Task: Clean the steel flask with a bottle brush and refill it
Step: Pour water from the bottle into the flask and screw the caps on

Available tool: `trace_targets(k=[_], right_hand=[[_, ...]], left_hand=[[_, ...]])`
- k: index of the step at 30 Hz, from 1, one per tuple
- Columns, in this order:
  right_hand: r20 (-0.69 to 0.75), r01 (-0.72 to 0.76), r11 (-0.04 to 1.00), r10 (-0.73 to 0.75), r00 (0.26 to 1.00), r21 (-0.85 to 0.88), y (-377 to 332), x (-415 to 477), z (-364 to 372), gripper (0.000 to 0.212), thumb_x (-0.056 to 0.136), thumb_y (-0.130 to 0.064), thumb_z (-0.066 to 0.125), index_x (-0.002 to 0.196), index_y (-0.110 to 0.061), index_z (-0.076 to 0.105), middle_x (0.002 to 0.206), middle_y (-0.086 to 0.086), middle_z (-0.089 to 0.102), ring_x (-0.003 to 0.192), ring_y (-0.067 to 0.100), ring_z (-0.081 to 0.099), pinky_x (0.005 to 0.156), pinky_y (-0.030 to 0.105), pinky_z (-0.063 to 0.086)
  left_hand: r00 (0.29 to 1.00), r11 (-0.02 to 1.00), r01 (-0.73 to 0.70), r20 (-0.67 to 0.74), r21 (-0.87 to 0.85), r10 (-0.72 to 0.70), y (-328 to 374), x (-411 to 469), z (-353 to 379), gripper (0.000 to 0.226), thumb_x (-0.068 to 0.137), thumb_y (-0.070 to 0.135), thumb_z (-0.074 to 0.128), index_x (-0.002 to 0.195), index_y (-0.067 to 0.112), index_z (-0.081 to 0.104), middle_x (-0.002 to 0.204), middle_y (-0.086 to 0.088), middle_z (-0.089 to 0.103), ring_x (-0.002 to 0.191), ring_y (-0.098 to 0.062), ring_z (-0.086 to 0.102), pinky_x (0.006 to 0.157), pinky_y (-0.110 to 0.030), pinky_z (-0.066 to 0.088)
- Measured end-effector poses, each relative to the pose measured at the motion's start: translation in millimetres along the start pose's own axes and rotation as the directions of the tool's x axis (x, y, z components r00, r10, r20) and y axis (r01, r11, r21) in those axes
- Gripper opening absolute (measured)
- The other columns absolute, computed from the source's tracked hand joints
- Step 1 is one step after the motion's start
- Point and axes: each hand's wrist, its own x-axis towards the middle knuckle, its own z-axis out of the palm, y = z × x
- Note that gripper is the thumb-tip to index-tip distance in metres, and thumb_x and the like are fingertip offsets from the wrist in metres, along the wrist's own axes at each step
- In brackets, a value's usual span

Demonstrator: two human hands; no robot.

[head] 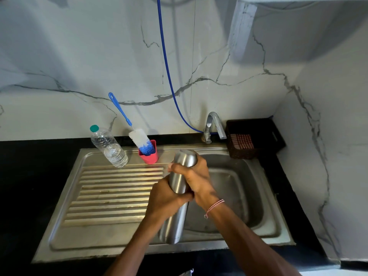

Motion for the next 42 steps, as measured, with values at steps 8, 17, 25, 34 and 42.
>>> trace_targets(k=[8,17,25,34,42], right_hand=[[-0.198,-0.037,0.929,-0.039,0.979,-0.369,21,0,3,0.056,0.061,-0.049,0.09,0.105,-0.031,0.061,0.095,-0.009,0.073,0.089,0.013,0.07,0.082,0.039,0.06],[0.597,0.039,0.984,-0.135,0.791,0.172,-12,10,-20,0.046,0.078,0.006,0.073,0.121,-0.001,0.057,0.101,0.029,0.065,0.095,0.042,0.063,0.091,0.051,0.053],[0.243,0.148,0.984,-0.121,0.962,-0.097,-7,6,-3,0.03,0.075,0.003,0.082,0.098,-0.007,0.066,0.095,0.025,0.07,0.094,0.048,0.069,0.089,0.059,0.058],[0.262,0.312,0.748,-0.189,0.946,-0.586,3,8,5,0.04,0.071,-0.06,0.079,0.095,-0.031,0.063,0.085,-0.013,0.073,0.079,0.007,0.069,0.076,0.04,0.059],[0.388,0.489,0.363,-0.318,0.865,-0.793,12,9,30,0.063,0.075,-0.09,0.048,0.109,-0.038,0.049,0.086,-0.011,0.071,0.085,0.018,0.069,0.078,0.037,0.057]], left_hand=[[0.979,0.882,0.055,-0.197,0.467,0.044,-12,0,15,0.056,0.071,0.054,0.082,0.111,0.021,0.061,0.088,0.002,0.074,0.078,-0.02,0.071,0.062,-0.026,0.047],[0.905,0.927,-0.002,0.393,-0.376,0.162,-32,9,-23,0.053,0.061,0.023,0.091,0.106,0.008,0.069,0.101,-0.03,0.069,0.09,-0.044,0.07,0.083,-0.058,0.057],[0.996,0.991,-0.044,0.068,-0.127,0.053,-29,7,-9,0.043,0.052,0.034,0.089,0.088,0.018,0.072,0.08,-0.001,0.077,0.072,-0.016,0.074,0.067,-0.036,0.058],[0.997,0.997,-0.069,-0.047,-0.036,0.068,-54,7,-18,0.039,0.056,0.034,0.095,0.082,0.025,0.068,0.073,0.012,0.073,0.066,-0.007,0.07,0.057,-0.02,0.048],[0.991,0.998,-0.037,-0.133,-0.057,0.029,-82,6,-39,0.056,0.05,0.052,0.09,0.096,0.028,0.071,0.082,0.011,0.076,0.076,-0.006,0.072,0.066,-0.027,0.057]])
